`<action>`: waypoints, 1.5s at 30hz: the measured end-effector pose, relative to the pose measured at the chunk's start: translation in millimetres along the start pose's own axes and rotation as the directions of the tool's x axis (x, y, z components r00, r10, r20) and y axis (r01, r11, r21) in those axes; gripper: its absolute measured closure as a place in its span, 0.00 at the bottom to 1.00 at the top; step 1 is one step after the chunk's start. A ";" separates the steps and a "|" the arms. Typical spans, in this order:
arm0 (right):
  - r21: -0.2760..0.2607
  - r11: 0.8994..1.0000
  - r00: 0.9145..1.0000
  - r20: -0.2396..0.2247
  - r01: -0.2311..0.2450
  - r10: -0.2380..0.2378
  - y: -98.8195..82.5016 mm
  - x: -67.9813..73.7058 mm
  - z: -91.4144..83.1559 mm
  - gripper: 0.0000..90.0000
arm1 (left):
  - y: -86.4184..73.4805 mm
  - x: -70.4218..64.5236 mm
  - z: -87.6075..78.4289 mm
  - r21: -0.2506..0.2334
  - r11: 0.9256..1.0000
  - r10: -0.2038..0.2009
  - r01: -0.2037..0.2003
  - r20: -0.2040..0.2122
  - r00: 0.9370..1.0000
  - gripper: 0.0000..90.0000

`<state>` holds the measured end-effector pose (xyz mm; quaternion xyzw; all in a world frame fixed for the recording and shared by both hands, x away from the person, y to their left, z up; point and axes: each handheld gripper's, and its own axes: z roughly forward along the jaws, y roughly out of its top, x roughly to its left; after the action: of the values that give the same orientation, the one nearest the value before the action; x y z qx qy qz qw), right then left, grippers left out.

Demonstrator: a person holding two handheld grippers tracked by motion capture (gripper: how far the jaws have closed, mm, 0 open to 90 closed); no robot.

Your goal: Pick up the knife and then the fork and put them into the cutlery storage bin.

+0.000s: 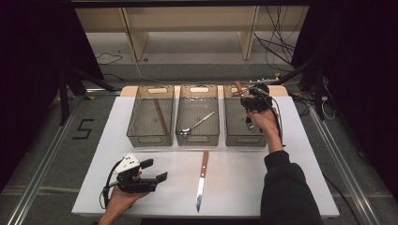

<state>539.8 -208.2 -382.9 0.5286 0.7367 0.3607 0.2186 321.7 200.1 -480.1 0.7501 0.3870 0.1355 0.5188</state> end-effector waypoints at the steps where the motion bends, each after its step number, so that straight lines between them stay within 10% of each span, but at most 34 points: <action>1: 0.000 1.000 1.000 0.001 -0.002 0.002 -0.2 0.2 1.1 0.86 | 0.0 0.0 0.0 0.000 1.000 0.000 0.000 0.000 1.000 0.20; 5: 0.006 1.000 1.000 0.010 -0.006 0.006 -1.5 0.3 4.7 0.85 | -0.1 0.0 0.1 0.000 1.000 -0.001 0.001 0.000 1.000 0.20; 9: 0.014 1.000 1.000 -0.011 -0.020 0.020 -1.1 0.6 5.4 0.60 | 0.0 0.1 0.1 0.000 1.000 0.001 -0.001 0.000 1.000 0.20; 33: 0.005 0.999 0.994 -0.103 0.047 -0.047 -17.2 27.7 -21.1 0.38 | -0.2 -0.5 0.4 0.002 1.000 0.006 -0.006 -0.002 1.000 0.20; 45: -0.111 0.984 0.950 -0.266 0.139 -0.165 -53.5 67.0 -72.5 0.37 | -0.2 -0.5 0.3 0.001 1.000 0.007 -0.007 -0.005 1.000 0.20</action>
<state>432.4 -176.9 -372.9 0.4048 0.7811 0.4457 0.1657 321.5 199.6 -480.3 0.7513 0.3858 0.1389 0.5171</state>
